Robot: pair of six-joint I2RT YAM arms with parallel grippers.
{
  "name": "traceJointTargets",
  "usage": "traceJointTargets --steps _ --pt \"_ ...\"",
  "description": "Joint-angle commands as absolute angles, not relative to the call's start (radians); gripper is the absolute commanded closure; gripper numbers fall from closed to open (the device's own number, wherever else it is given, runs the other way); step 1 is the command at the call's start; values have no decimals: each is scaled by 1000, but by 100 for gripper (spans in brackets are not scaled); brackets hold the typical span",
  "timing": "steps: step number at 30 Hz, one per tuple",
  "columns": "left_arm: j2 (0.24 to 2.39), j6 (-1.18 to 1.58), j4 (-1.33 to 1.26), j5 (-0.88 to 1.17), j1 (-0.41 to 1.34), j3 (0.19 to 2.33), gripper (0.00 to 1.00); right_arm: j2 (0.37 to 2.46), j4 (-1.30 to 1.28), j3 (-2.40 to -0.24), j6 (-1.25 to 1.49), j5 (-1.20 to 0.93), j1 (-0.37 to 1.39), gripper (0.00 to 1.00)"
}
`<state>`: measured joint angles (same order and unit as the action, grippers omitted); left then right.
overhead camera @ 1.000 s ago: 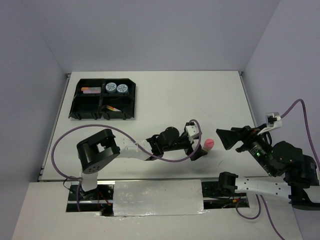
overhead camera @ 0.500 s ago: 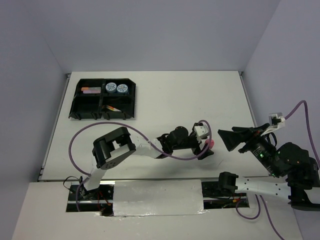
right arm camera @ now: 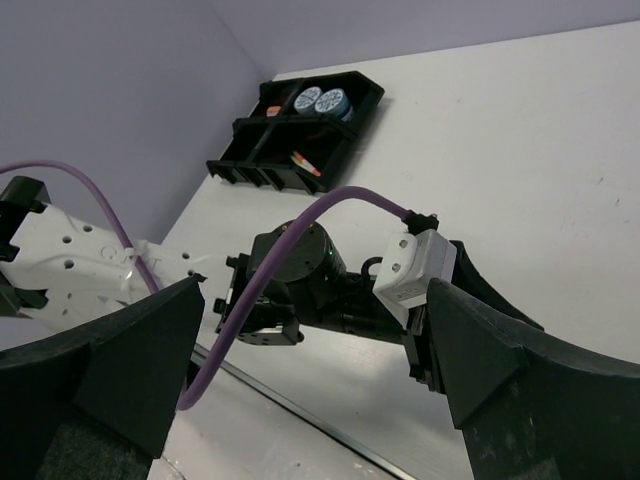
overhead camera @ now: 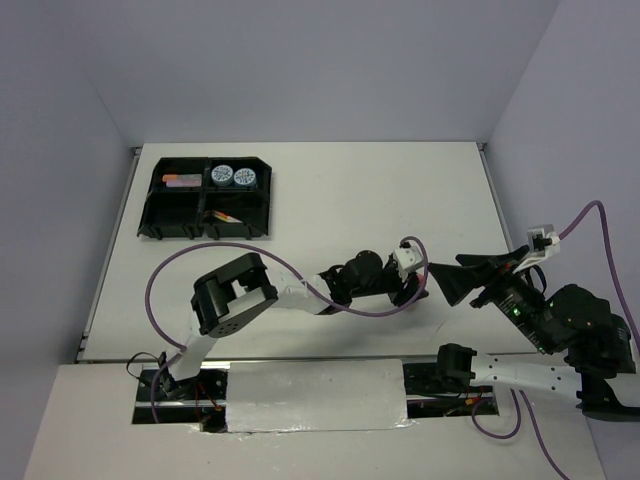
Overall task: Sort the stationery into containers
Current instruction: Pick up the stationery from the center of the board, then place the stationery in the storage box.
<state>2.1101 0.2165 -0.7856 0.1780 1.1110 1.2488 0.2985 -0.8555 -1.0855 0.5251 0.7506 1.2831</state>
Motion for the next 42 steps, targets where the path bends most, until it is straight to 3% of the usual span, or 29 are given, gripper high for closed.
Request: traceJointTargets --steps 1,9,12,16,20,22,26,29,34,42 --pt "2096 225 -822 161 1103 1255 100 304 -798 -1069 500 741 1289 0" --pt "1837 297 -756 -115 1020 1051 100 288 -776 -1065 494 744 1290 0" --pt "1600 318 -672 -185 934 976 100 301 -761 -1058 483 742 1289 0" --pt "1399 330 -393 -623 812 995 100 342 -680 -1026 437 730 1290 0" --pt "1344 501 31 -859 576 1130 100 429 -559 -979 361 735 1289 0" --pt "1345 558 96 -952 432 1149 100 480 -473 -962 332 730 1289 0" --pt "1359 647 40 -956 212 1127 100 581 -400 -942 319 701 1285 0" --pt "1413 701 90 -1035 144 1186 100 656 -393 -939 341 672 1276 0" --pt "1476 582 -122 -1011 83 1169 100 701 -341 -894 354 565 1226 0" --pt "1554 578 -247 -1037 67 1092 100 700 -307 -854 357 433 1117 0"
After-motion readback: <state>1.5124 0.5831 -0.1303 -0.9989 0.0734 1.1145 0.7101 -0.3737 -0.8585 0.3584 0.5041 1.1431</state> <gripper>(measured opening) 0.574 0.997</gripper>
